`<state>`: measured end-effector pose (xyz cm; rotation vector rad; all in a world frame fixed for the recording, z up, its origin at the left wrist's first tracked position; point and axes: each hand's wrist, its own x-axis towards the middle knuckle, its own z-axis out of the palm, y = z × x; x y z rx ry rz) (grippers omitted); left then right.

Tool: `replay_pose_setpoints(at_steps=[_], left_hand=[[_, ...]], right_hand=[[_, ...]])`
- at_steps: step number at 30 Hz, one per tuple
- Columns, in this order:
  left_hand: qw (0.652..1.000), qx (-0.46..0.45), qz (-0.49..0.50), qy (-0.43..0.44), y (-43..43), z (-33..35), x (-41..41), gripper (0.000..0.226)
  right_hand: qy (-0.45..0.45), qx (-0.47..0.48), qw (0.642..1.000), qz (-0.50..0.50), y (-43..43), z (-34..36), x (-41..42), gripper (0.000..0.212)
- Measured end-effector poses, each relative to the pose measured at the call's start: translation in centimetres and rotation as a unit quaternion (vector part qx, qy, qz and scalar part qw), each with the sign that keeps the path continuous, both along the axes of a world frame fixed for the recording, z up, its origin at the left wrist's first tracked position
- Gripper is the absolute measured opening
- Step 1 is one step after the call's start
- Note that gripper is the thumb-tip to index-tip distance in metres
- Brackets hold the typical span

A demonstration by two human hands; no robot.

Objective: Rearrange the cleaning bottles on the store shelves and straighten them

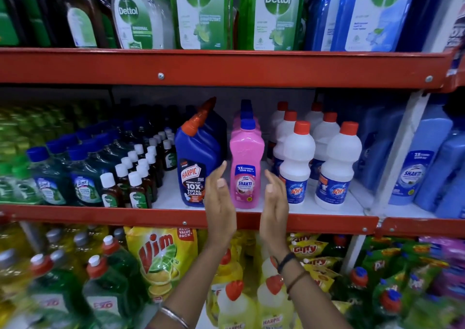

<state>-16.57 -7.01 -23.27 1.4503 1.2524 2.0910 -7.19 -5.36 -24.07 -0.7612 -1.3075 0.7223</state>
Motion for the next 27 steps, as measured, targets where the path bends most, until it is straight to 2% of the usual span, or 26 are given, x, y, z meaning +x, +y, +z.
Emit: replay_pose_setpoints(at_steps=[3,7,10,13,16,18,24,27], left_hand=[[0.994,0.072,0.076,-0.027,-0.5,0.1,-2.6,0.056],[0.995,-0.011,0.073,-0.071,0.7,0.2,-7.1,0.060],[0.996,-0.080,0.042,0.005,1.0,0.1,-8.7,0.072],[0.994,-0.096,0.023,0.042,1.0,0.1,-9.1,0.086],[0.992,-0.116,0.025,0.040,1.0,0.0,-9.1,0.071],[0.993,-0.110,0.021,0.040,0.8,0.1,-9.0,0.069],[0.990,-0.124,0.035,0.047,0.4,0.3,-8.9,0.072],[0.993,-0.095,0.064,0.040,0.2,0.5,-8.1,0.076]], right_hand=[[-0.038,0.039,0.997,0.050,-1.3,-0.8,-2.4,0.049],[-0.105,-0.040,0.986,0.121,-1.0,-0.7,-6.3,0.054],[-0.079,-0.084,0.984,0.135,0.3,-0.1,-8.0,0.063],[-0.038,-0.107,0.980,0.162,1.0,0.3,-8.3,0.069],[-0.004,-0.135,0.974,0.183,1.2,0.5,-7.9,0.079],[0.000,-0.140,0.972,0.189,1.2,0.6,-7.8,0.079],[-0.011,-0.144,0.972,0.188,1.0,1.1,-7.8,0.063],[-0.003,-0.129,0.979,0.160,0.8,0.8,-7.4,0.038]])
